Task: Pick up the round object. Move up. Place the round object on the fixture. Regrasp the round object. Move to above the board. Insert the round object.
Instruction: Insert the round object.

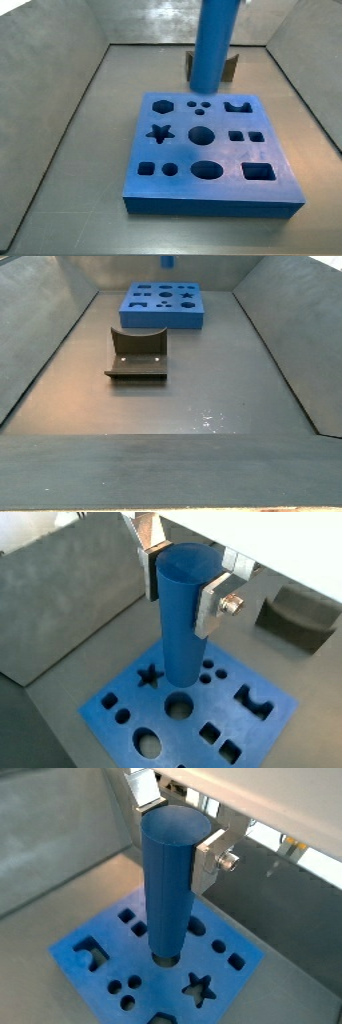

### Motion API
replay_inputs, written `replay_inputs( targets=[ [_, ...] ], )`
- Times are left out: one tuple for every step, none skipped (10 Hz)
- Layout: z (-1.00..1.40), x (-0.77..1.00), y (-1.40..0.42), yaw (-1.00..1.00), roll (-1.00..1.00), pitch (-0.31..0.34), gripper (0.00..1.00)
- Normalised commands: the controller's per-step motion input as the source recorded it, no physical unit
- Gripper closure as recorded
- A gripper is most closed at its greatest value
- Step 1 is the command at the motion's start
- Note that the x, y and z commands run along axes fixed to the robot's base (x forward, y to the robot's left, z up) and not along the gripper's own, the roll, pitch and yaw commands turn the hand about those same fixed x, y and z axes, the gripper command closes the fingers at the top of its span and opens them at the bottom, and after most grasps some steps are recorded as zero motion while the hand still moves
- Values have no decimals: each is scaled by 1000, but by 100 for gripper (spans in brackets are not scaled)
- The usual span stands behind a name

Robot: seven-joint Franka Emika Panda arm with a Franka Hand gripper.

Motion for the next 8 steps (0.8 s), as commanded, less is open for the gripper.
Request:
replay_inputs(
  targets=[
    [-854, 0, 0, 0, -84, -129, 100],
    [-591, 0, -80, 0, -57, -100, 100],
    [-349, 0, -200, 0, 0, -33, 100],
    [-129, 94, -294, 0, 60, 0, 100],
    [-51, 37, -191, 0, 77, 0, 100],
    [0, 0, 0, 0, 20, 1, 100],
    [-137, 0, -69, 0, 94, -11, 100],
    [-217, 0, 0, 0, 113, -219, 100]
  ],
)
